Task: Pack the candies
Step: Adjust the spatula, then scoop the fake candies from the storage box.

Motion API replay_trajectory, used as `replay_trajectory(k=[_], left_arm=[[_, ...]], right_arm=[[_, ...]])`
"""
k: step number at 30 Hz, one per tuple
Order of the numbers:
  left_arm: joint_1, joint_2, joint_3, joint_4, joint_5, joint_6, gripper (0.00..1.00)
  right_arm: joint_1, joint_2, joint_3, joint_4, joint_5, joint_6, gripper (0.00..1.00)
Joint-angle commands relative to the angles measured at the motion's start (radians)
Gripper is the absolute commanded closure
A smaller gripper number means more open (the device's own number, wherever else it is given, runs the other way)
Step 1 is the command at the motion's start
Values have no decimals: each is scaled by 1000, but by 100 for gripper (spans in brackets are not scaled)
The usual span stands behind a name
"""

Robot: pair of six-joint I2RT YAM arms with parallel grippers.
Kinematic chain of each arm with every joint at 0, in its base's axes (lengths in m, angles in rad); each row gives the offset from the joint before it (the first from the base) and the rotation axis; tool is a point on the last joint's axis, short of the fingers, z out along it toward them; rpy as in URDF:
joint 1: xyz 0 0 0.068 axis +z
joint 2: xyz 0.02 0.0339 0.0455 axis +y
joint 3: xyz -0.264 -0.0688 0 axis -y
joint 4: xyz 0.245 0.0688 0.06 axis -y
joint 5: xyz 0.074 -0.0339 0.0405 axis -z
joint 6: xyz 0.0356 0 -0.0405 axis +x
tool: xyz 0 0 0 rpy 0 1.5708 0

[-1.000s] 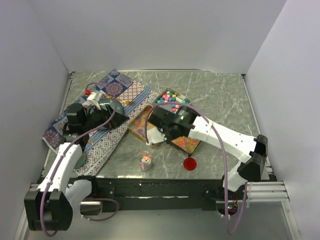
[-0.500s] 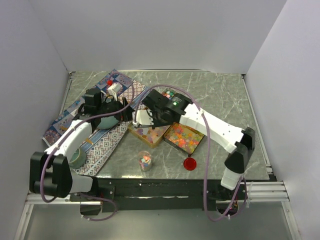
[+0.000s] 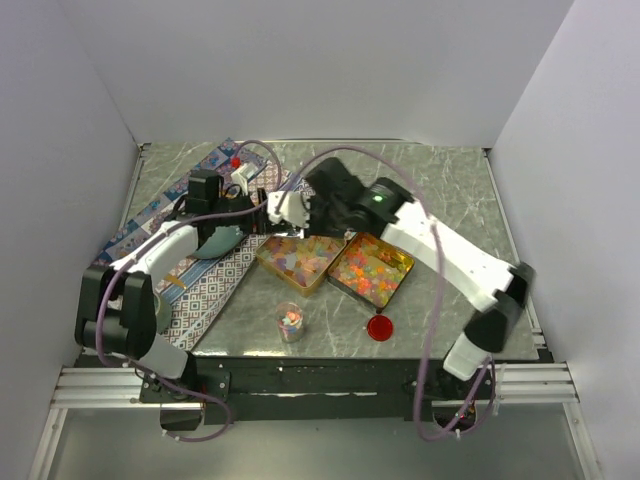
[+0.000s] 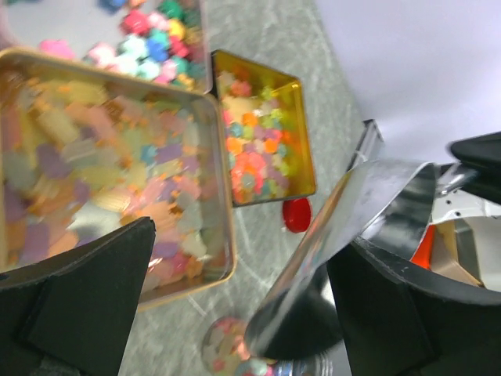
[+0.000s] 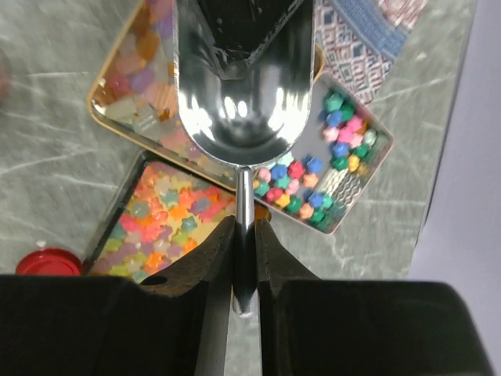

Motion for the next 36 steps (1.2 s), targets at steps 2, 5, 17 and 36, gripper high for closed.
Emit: replay_trajectory(k=[2,5,17,36], left_arm=[[-3,53,67,87,-7,-43,6],[0,75,131,80,-21,-45,5],[35,47,239,94,-46,-69,2],[75,72,158,103,-70,-57,2]], right_arm=[[-81,-216,-79,112,-158,-12,100],[-104,-213,-90,35,-200,-17,100],[-400,-231,-271,-255,-97,-389,100],[-502,-208,-441,-278,-27,-537,100]])
